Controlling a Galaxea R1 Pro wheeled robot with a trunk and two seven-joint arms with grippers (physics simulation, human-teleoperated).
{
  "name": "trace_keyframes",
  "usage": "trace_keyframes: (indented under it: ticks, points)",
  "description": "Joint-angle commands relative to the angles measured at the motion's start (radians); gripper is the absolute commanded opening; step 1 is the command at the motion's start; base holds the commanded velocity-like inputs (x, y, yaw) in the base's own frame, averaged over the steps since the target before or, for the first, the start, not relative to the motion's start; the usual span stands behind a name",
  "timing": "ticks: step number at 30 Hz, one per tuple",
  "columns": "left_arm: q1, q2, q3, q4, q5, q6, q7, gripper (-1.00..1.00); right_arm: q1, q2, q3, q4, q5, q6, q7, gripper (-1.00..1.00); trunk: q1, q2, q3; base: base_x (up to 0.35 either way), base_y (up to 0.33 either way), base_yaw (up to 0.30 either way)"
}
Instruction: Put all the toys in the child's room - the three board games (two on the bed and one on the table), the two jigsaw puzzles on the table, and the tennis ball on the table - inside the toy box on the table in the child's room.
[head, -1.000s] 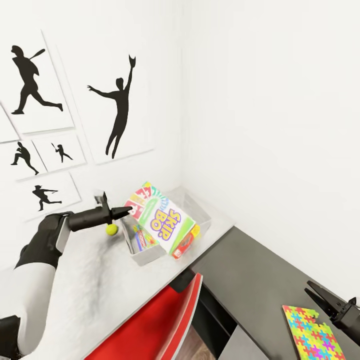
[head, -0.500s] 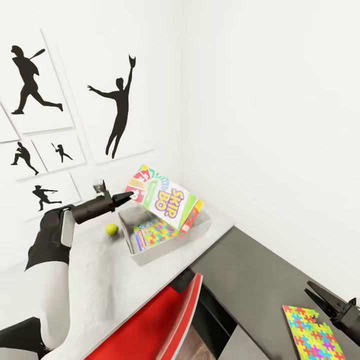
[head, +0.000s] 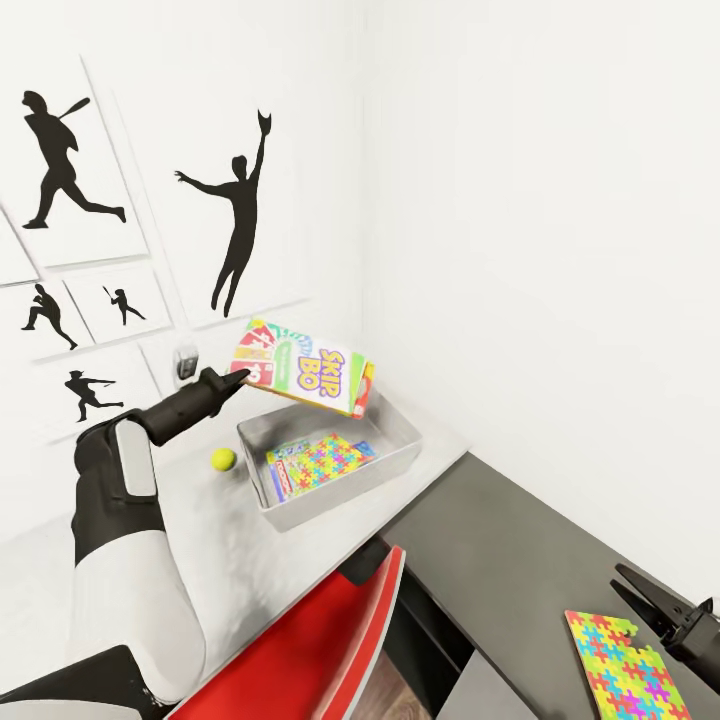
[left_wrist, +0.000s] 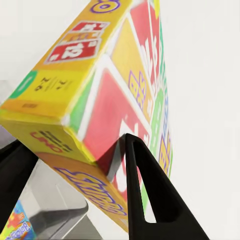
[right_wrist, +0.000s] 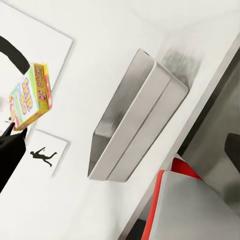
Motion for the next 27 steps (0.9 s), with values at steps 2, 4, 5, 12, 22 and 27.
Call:
trace_keyframes:
  ticks: [2,4,5,12,22,27]
  points:
    - [-0.002,-0.001,-0.012,0.001,0.068,0.008,0.079,-1.0,0.0,0.0,0.0,-0.001,-0.005,0.006,-0.001,1.0,0.001,-0.002,-0.002,0.0,0.0,0.0]
    - [-0.002,-0.001,-0.045,0.002,0.146,0.007,0.177,-1.0,0.0,0.0,0.0,-0.001,-0.004,0.005,-0.001,1.0,0.001,-0.002,-0.002,0.0,0.0,0.0]
    - [-0.002,-0.001,-0.067,0.002,0.193,0.006,0.234,-1.0,0.0,0.001,0.001,-0.001,-0.004,0.005,-0.001,1.0,0.001,-0.002,-0.002,0.0,0.0,0.0]
    - [-0.002,-0.001,-0.231,0.0,0.711,-0.001,0.799,-1.0,-0.001,0.0,0.0,0.0,-0.004,0.006,-0.002,1.0,0.001,-0.002,-0.002,0.0,0.0,0.0]
    - [0.003,-0.001,-0.471,-0.01,1.542,-0.287,1.623,-1.0,-0.001,-0.001,0.0,0.0,-0.005,0.007,-0.001,1.0,0.001,-0.002,-0.002,0.0,0.0,0.0]
    - [0.018,-0.001,-0.477,-0.001,1.598,-0.332,1.663,-1.0,-0.001,-0.001,0.0,0.0,-0.005,0.007,-0.001,1.0,0.001,-0.002,-0.002,0.0,0.0,0.0]
